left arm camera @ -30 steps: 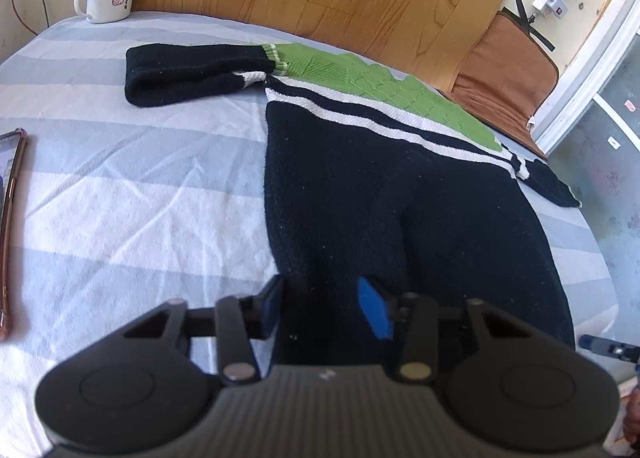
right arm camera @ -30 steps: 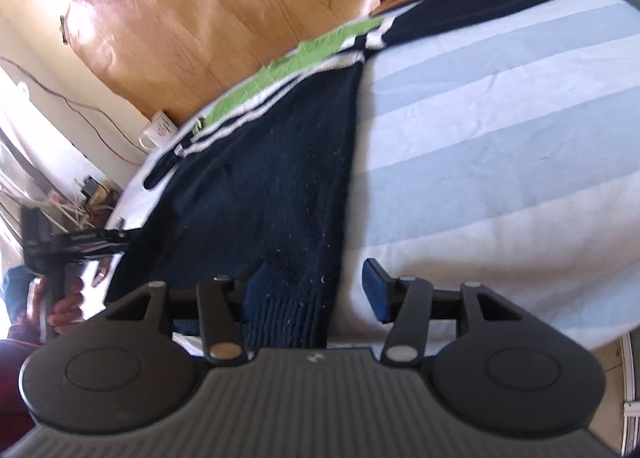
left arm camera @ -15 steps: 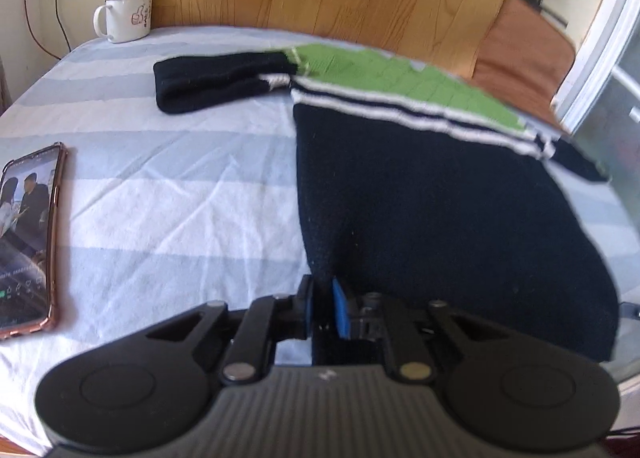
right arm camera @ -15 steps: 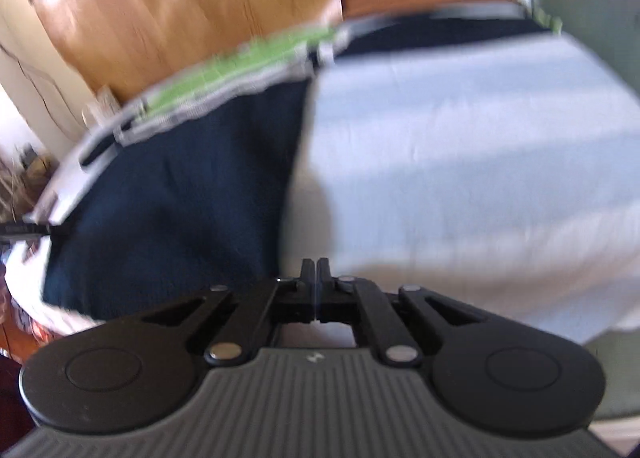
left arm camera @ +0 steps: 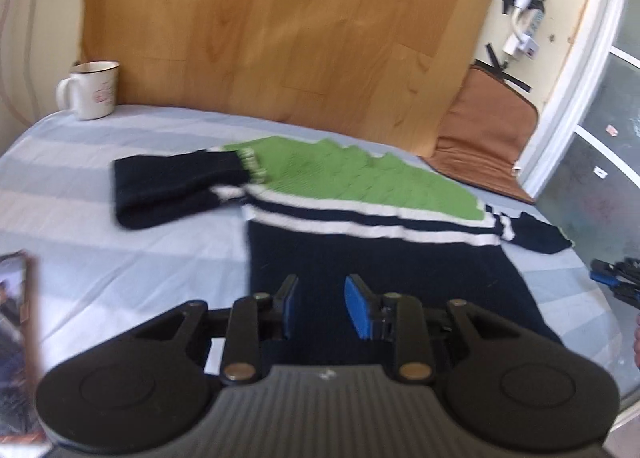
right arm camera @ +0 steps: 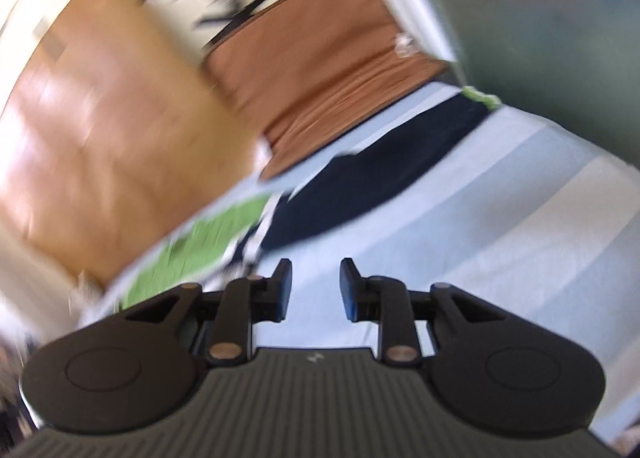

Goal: Fold small clothes
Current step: 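Grasp the other sleeve cuff with the right gripper, fold across body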

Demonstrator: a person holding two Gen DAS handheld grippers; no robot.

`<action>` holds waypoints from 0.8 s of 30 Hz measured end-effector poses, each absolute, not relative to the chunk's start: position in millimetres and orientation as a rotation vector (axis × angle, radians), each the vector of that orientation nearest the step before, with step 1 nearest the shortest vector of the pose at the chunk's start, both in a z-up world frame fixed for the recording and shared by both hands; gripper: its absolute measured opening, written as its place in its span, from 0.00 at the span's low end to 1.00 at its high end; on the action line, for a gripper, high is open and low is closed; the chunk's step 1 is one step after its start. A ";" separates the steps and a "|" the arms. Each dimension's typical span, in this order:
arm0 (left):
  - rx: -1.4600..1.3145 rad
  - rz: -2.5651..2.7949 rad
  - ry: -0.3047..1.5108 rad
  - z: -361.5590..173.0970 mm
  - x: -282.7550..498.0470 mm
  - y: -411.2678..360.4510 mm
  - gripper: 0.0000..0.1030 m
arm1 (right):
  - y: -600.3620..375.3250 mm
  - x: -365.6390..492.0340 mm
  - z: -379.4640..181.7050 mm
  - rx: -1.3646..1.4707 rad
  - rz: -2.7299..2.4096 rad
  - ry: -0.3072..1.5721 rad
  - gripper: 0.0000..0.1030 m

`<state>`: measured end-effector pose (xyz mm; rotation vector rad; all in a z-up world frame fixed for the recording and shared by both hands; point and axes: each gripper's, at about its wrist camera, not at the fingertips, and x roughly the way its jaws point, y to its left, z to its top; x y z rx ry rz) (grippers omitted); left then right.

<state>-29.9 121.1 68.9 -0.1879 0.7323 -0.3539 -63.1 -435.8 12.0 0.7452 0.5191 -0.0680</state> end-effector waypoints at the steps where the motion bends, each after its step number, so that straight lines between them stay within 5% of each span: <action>1: -0.187 -0.375 0.733 67.4 -22.9 111.5 0.25 | -447.8 -56.9 9.3 0.782 -0.096 0.514 0.35; 17: -0.215 -0.448 0.894 8.5 51.0 44.8 0.26 | -542.9 22.0 -28.9 0.967 -0.383 0.437 0.36; 20: -0.228 -0.448 0.896 8.0 54.1 46.4 0.26 | -541.5 33.3 -28.1 0.905 -0.409 0.472 0.09; 24: -0.240 -0.447 0.883 12.6 54.7 51.3 0.26 | -522.7 23.8 -3.6 0.875 -0.357 0.384 0.09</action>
